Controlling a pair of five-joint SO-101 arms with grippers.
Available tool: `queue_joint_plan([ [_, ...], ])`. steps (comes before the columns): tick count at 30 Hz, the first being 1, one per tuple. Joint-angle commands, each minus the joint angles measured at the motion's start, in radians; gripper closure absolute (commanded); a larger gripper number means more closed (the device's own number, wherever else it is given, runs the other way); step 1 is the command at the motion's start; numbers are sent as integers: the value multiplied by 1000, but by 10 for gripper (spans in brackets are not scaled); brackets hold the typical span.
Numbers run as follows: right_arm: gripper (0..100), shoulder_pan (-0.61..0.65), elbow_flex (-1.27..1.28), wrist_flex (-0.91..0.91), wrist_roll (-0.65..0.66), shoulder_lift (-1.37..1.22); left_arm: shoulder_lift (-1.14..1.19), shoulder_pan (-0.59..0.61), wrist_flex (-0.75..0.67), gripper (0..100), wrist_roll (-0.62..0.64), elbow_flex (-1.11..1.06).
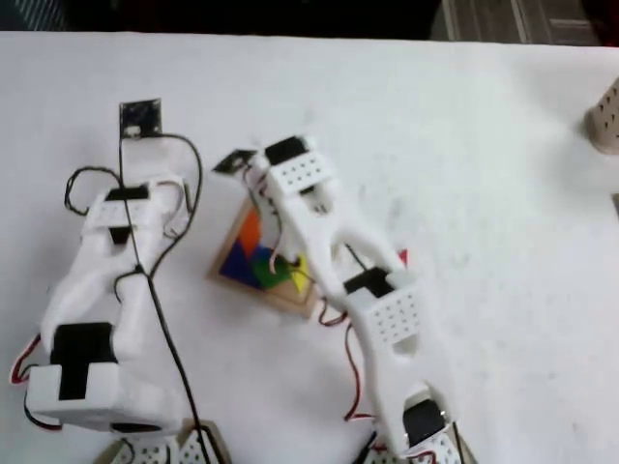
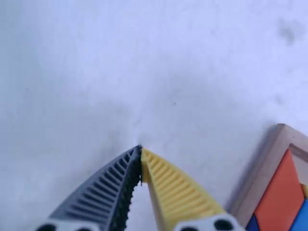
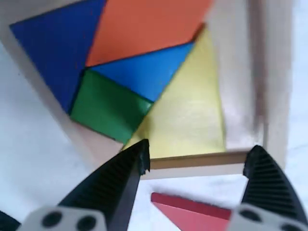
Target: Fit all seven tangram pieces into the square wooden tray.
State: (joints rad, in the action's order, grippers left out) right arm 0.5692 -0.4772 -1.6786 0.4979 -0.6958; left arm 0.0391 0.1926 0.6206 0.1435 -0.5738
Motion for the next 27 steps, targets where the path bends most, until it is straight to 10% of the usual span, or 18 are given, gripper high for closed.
queue_joint_plan([
  [1, 693, 4, 60, 59, -11, 110, -5, 13, -5, 978, 11, 61],
  [27, 693, -42, 160, 173, -11, 136, -5, 13, 2, 978, 11, 61],
])
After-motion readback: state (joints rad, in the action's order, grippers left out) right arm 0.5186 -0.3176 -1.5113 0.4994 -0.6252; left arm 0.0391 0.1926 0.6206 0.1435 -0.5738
